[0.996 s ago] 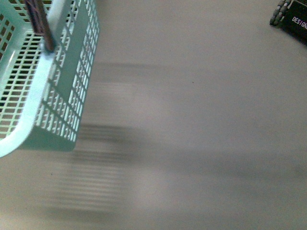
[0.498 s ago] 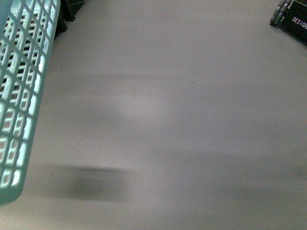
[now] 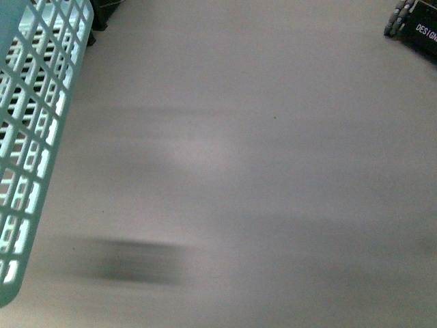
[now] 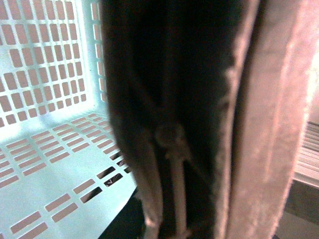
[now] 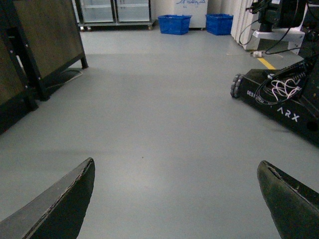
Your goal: Pick mango and avocado into basket
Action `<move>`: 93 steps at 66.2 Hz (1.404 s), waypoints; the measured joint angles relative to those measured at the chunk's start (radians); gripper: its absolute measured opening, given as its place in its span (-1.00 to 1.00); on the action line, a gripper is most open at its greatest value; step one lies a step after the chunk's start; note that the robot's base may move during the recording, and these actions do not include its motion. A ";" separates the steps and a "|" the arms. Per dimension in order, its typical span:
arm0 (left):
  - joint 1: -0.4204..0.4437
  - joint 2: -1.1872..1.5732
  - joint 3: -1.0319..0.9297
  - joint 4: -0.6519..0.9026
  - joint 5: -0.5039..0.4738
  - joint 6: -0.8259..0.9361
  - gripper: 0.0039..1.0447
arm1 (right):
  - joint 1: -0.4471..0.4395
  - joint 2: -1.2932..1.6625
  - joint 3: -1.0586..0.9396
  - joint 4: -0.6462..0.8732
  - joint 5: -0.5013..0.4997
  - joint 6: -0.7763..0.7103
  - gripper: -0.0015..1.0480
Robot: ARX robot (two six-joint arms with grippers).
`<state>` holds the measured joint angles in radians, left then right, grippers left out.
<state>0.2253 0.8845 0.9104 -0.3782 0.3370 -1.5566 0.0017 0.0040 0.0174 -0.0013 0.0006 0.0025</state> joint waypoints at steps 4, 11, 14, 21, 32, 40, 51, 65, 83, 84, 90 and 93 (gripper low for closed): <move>0.000 0.000 0.000 0.000 0.000 0.000 -0.72 | 0.000 0.000 0.000 0.000 0.000 0.000 0.83; 0.000 0.000 0.000 -0.001 0.000 0.000 -0.72 | 0.000 0.000 0.000 0.000 0.000 0.000 0.83; 0.000 0.000 0.000 -0.001 0.000 0.000 -0.72 | 0.000 0.000 0.000 0.000 0.000 0.000 0.83; 0.000 0.000 0.000 -0.001 0.000 0.000 -0.72 | 0.000 0.000 0.000 0.000 0.001 0.000 0.83; 0.000 0.000 0.000 -0.001 0.000 0.000 -0.72 | 0.000 0.000 0.000 0.000 0.000 0.000 0.83; 0.000 0.000 0.000 -0.001 0.000 0.000 -0.72 | 0.000 0.000 0.000 0.000 0.000 0.000 0.83; 0.000 0.000 0.000 -0.001 0.001 0.000 -0.72 | 0.000 0.000 0.000 0.000 0.000 0.000 0.83; 0.000 0.000 0.000 -0.001 0.000 0.000 -0.72 | 0.000 0.000 0.000 0.000 0.000 0.000 0.83; 0.000 0.000 0.001 -0.001 0.000 0.000 -0.72 | 0.000 0.000 0.000 0.000 0.000 0.000 0.83; 0.000 0.000 0.001 -0.001 0.000 0.000 -0.72 | 0.000 0.000 0.000 0.000 0.000 0.000 0.83; 0.000 0.000 0.002 -0.001 0.000 0.000 -0.72 | 0.000 0.000 0.000 0.000 0.000 0.000 0.83; 0.000 0.000 0.002 -0.001 0.000 0.000 -0.72 | 0.000 0.000 0.000 0.000 0.000 0.000 0.83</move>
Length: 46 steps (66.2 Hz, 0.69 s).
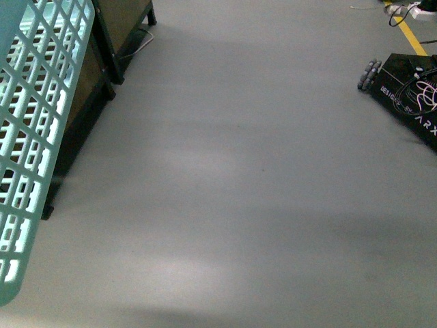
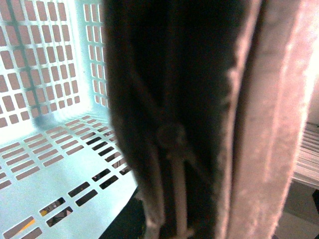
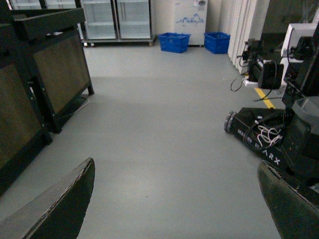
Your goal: Pick mango and avocado into basket
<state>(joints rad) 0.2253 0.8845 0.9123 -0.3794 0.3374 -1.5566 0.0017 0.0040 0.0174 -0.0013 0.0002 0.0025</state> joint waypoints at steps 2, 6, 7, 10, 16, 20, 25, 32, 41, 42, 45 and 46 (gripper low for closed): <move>0.000 0.000 0.000 0.000 0.000 0.000 -0.72 | 0.000 0.000 0.000 0.000 0.000 0.000 0.83; 0.000 0.000 0.000 0.000 0.000 0.000 -0.72 | 0.000 0.000 0.000 0.000 0.000 0.000 0.83; 0.000 0.000 0.000 0.000 0.000 0.000 -0.72 | 0.000 0.000 0.000 0.000 0.000 0.000 0.83; 0.000 0.000 0.000 0.000 0.000 0.000 -0.72 | 0.000 0.000 0.000 0.000 0.000 0.000 0.83; 0.000 0.000 0.000 0.000 0.000 0.000 -0.72 | 0.000 0.000 0.000 0.000 0.000 0.000 0.83; 0.000 0.000 0.000 0.000 0.000 0.000 -0.72 | 0.000 0.000 0.000 0.000 0.000 0.000 0.83; 0.000 0.000 0.000 0.000 0.000 0.000 -0.72 | 0.000 0.000 0.000 0.000 0.000 0.000 0.83; 0.000 0.000 0.000 0.000 0.000 0.000 -0.72 | 0.000 0.000 0.000 0.000 0.001 0.001 0.83; 0.000 0.000 0.001 0.000 0.000 0.000 -0.72 | 0.000 0.000 0.000 0.000 0.000 0.000 0.83; 0.000 0.000 0.001 0.000 0.000 0.000 -0.72 | 0.000 0.000 0.000 0.000 0.000 0.000 0.83; 0.000 0.000 0.001 0.000 0.000 0.000 -0.72 | 0.000 0.000 0.000 0.000 0.000 0.000 0.83; 0.000 0.000 0.001 0.000 0.000 0.000 -0.72 | 0.000 0.000 0.000 0.000 0.000 0.000 0.83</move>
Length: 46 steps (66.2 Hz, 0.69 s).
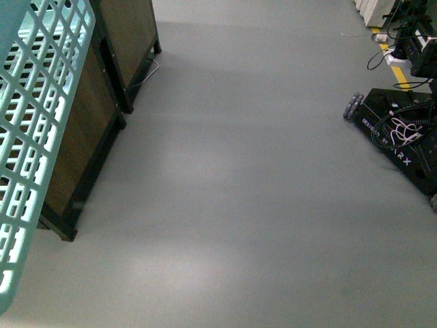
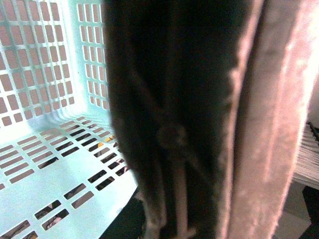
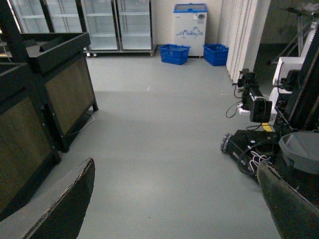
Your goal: Pick mango and avocado into basket
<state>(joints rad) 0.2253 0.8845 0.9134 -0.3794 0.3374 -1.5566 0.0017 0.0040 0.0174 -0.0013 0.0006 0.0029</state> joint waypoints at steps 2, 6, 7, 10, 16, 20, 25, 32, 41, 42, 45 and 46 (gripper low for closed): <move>0.000 0.000 0.000 0.000 0.000 0.000 -0.72 | 0.000 0.000 0.000 0.000 0.000 0.000 0.83; 0.000 0.000 0.000 0.000 0.000 0.000 -0.72 | 0.000 0.000 0.000 0.000 0.000 0.000 0.83; 0.000 0.000 0.000 0.000 0.000 0.000 -0.72 | 0.000 0.000 0.000 0.000 0.000 0.000 0.83; 0.000 0.000 0.000 0.000 0.000 0.000 -0.72 | 0.000 0.000 0.000 0.000 0.000 0.000 0.83; 0.000 0.000 0.000 0.000 0.000 0.000 -0.72 | 0.000 0.000 0.000 0.000 0.000 0.000 0.83; 0.000 0.000 0.001 0.000 0.000 0.000 -0.72 | 0.000 0.000 0.000 0.000 0.000 0.000 0.83; 0.000 0.000 0.002 0.000 0.000 0.000 -0.72 | 0.000 0.000 0.000 0.000 0.000 0.000 0.83; 0.000 0.000 0.002 0.000 0.000 0.000 -0.72 | 0.000 0.000 0.000 0.000 0.000 0.000 0.83; 0.000 0.000 0.002 0.000 0.000 0.000 -0.72 | 0.000 0.000 0.000 0.000 0.000 0.000 0.83; 0.000 0.000 0.002 0.000 0.000 0.000 -0.72 | 0.000 0.000 0.000 0.000 0.000 0.000 0.83; 0.000 0.000 0.002 0.000 0.001 -0.001 -0.72 | 0.000 0.000 0.000 0.000 0.001 0.000 0.83; 0.000 0.000 0.002 0.000 0.001 -0.002 -0.72 | 0.000 0.000 0.000 0.000 0.002 0.000 0.83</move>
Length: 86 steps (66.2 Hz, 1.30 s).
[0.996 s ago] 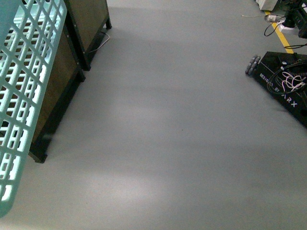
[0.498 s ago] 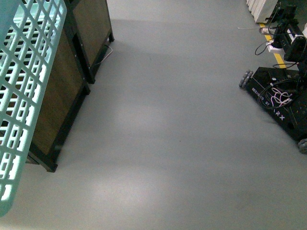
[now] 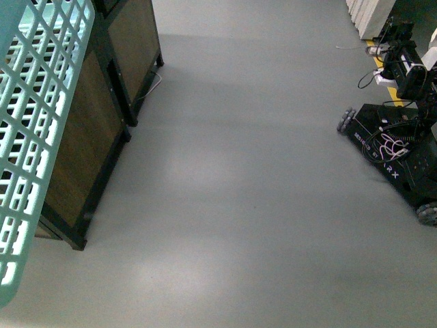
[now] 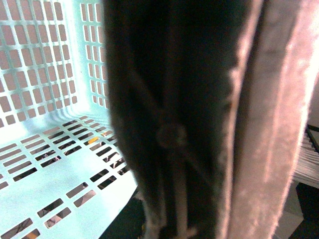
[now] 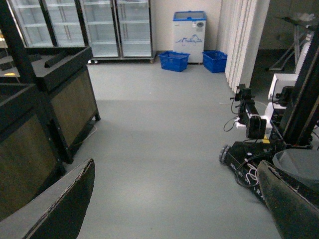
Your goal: Pick mango and avocado into basket
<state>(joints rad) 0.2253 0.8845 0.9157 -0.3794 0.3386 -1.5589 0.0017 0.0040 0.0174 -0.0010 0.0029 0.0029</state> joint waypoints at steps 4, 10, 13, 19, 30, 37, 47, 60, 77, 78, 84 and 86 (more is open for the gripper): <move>-0.001 -0.001 0.000 0.000 0.001 0.002 -0.72 | 0.000 0.000 0.000 0.000 0.001 0.000 0.83; -0.003 -0.002 0.000 0.000 0.014 -0.001 -0.72 | 0.000 -0.001 0.000 0.000 0.001 0.000 0.83; -0.003 -0.001 0.000 0.000 0.018 -0.008 -0.72 | 0.000 -0.001 0.000 0.000 0.000 0.000 0.83; -0.003 0.000 0.000 0.000 0.008 -0.006 -0.72 | 0.000 -0.001 0.000 0.000 0.000 0.000 0.83; 0.000 -0.001 0.001 0.000 -0.006 0.003 -0.72 | 0.000 -0.002 0.000 0.000 0.000 0.000 0.83; 0.000 0.000 0.002 0.000 0.000 0.003 -0.72 | 0.000 -0.002 0.000 0.001 -0.001 0.000 0.83; 0.000 0.000 0.002 0.000 0.000 0.003 -0.72 | 0.000 -0.001 0.000 0.000 -0.002 0.000 0.83; 0.000 -0.001 0.002 0.000 -0.002 0.003 -0.72 | 0.000 -0.002 0.000 0.000 -0.003 0.000 0.83; 0.000 -0.001 0.002 0.000 -0.001 0.003 -0.72 | 0.000 -0.001 0.000 -0.001 -0.001 0.000 0.83; 0.000 -0.001 0.002 0.000 -0.001 0.003 -0.72 | 0.000 -0.001 0.000 -0.001 -0.001 0.000 0.83; 0.000 -0.001 0.002 0.000 0.000 0.003 -0.72 | 0.000 -0.002 0.000 0.000 -0.001 0.000 0.83; 0.000 0.000 0.002 0.000 -0.001 0.003 -0.72 | 0.000 0.000 0.000 -0.001 0.000 0.000 0.83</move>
<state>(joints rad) 0.2256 0.8841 0.9176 -0.3790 0.3378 -1.5562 0.0013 0.0044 0.0174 -0.0017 0.0025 0.0029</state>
